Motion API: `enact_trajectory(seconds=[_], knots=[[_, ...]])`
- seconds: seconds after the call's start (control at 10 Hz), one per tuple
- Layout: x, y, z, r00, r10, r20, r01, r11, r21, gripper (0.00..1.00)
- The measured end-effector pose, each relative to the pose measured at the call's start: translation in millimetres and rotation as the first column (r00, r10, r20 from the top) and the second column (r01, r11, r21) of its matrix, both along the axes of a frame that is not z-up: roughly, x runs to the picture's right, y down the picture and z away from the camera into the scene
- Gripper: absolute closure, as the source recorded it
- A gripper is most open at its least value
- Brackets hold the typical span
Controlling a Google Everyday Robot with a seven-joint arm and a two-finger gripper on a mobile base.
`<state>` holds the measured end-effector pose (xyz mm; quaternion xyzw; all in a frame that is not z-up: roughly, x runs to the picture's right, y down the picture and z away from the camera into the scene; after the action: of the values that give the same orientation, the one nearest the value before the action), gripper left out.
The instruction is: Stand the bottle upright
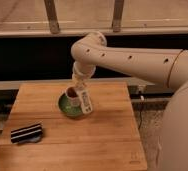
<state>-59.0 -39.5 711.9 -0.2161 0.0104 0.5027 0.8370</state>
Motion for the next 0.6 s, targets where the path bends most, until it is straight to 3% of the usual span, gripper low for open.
enact_trajectory(seconds=[0.3,0.6], knots=[[13.7,-10.6,-2.3,0.999,0.03,-0.024,-0.029,0.9989,0.037,1.0],[51.6,-29.8,12.2,0.996,0.094,-0.007,-0.093,0.993,0.073,1.0]])
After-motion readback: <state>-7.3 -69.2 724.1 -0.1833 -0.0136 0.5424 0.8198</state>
